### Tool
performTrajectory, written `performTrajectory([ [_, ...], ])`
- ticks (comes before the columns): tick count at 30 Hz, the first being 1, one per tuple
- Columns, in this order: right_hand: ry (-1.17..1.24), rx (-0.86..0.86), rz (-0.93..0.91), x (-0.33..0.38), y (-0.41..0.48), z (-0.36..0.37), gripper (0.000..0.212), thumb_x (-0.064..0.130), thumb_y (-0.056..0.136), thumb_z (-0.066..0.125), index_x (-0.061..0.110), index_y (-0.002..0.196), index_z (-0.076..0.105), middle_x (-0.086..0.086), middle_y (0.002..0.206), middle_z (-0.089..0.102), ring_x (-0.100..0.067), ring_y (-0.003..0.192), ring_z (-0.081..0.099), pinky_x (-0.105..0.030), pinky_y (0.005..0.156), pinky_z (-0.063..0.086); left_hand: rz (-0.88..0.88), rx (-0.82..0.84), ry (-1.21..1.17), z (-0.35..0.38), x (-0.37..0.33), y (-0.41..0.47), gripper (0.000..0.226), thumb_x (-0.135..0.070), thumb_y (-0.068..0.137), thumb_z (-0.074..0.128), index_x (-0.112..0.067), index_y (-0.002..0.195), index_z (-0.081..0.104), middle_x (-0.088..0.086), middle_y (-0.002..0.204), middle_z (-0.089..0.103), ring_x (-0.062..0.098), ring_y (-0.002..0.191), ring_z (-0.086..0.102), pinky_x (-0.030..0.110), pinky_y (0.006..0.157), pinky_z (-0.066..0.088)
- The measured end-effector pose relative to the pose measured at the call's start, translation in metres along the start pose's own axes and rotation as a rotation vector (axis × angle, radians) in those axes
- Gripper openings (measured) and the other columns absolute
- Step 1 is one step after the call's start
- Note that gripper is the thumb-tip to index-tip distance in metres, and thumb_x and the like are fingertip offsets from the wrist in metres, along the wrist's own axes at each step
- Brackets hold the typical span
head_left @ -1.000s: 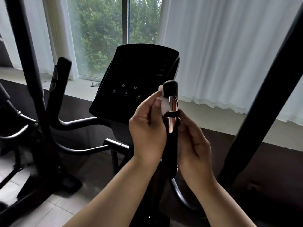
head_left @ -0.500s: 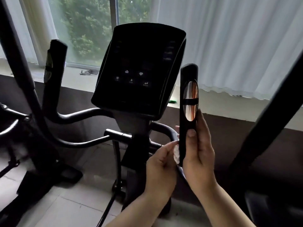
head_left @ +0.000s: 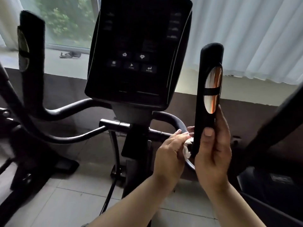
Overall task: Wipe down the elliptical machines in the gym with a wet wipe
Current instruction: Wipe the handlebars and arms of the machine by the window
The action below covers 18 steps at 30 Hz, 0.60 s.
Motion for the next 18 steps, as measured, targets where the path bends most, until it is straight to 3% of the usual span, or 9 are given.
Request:
performTrajectory([
  [3, 0.058, 0.081, 0.059, -0.013, -0.007, 0.005, 0.055, 0.033, 0.109, 0.037, -0.01, 0.142, 0.039, -0.017, 0.124, 0.064, -0.035, 0.106, 0.066, -0.051, 0.088, 0.054, -0.017, 0.001, 0.056, 0.003, 0.004, 0.009, 0.036, -0.009, 0.098, 0.065, -0.021, 0.132, 0.068, -0.007, 0.136, 0.066, -0.008, 0.138, 0.042, 0.02, 0.115, 0.038],
  [6, 0.136, 0.195, 0.157, -0.03, -0.02, 0.007, 0.057, 0.045, 0.108, 0.034, -0.008, 0.121, 0.051, -0.008, 0.099, 0.066, -0.025, 0.089, 0.064, -0.036, 0.081, 0.051, -0.13, -0.048, -0.023, -0.003, 0.002, -0.002, 0.032, -0.012, 0.103, 0.058, -0.024, 0.13, 0.069, -0.02, 0.13, 0.063, -0.019, 0.13, 0.043, 0.015, 0.113, 0.037],
  [9, 0.206, 0.266, 0.195, -0.037, -0.031, 0.008, 0.042, 0.035, 0.109, 0.03, 0.0, 0.112, 0.054, -0.005, 0.088, 0.061, -0.02, 0.08, 0.059, -0.023, 0.079, 0.049, -0.212, -0.098, -0.166, -0.005, 0.002, -0.026, 0.029, -0.017, 0.107, 0.053, -0.025, 0.129, 0.07, -0.015, 0.125, 0.071, -0.001, 0.119, 0.063, 0.031, 0.104, 0.052],
  [11, 0.226, 0.273, 0.195, -0.038, -0.033, 0.009, 0.04, 0.041, 0.109, 0.029, 0.009, 0.11, 0.054, -0.005, 0.088, 0.06, -0.02, 0.079, 0.058, -0.021, 0.079, 0.048, -0.183, -0.138, -0.186, -0.007, -0.002, -0.036, 0.028, -0.014, 0.106, 0.054, -0.019, 0.129, 0.069, -0.009, 0.121, 0.073, 0.008, 0.116, 0.067, 0.04, 0.1, 0.055],
  [14, 0.242, 0.271, 0.199, -0.038, -0.033, 0.01, 0.04, 0.049, 0.108, 0.029, 0.018, 0.112, 0.053, -0.001, 0.091, 0.06, -0.014, 0.08, 0.057, -0.018, 0.079, 0.048, -0.21, -0.155, -0.216, -0.006, -0.001, -0.032, 0.025, -0.008, 0.103, 0.058, -0.016, 0.123, 0.071, -0.007, 0.119, 0.07, 0.016, 0.117, 0.065, 0.043, 0.1, 0.054],
  [16, 0.237, 0.268, 0.2, -0.04, -0.032, 0.009, 0.042, 0.049, 0.108, 0.028, 0.016, 0.111, 0.054, 0.0, 0.092, 0.06, -0.016, 0.081, 0.057, -0.024, 0.078, 0.048, -0.363, -0.144, -0.279, -0.004, 0.009, -0.032, 0.021, -0.017, 0.103, 0.06, -0.026, 0.118, 0.073, -0.008, 0.115, 0.068, 0.016, 0.113, 0.065, 0.043, 0.099, 0.054],
  [18, 0.216, 0.262, 0.22, -0.042, -0.033, 0.008, 0.05, 0.051, 0.108, 0.03, 0.008, 0.108, 0.055, -0.012, 0.094, 0.06, -0.028, 0.081, 0.057, -0.034, 0.078, 0.048, -0.51, -0.116, -0.368, 0.001, 0.016, -0.036, 0.014, -0.029, 0.102, 0.06, -0.031, 0.11, 0.072, -0.002, 0.106, 0.072, 0.017, 0.101, 0.07, 0.046, 0.093, 0.057],
])
Point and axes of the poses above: each hand's wrist, its own y-axis towards the middle knuckle, its own z-axis out of the palm, x = y × z, the point moved 10 cm from there along y, towards the middle knuckle
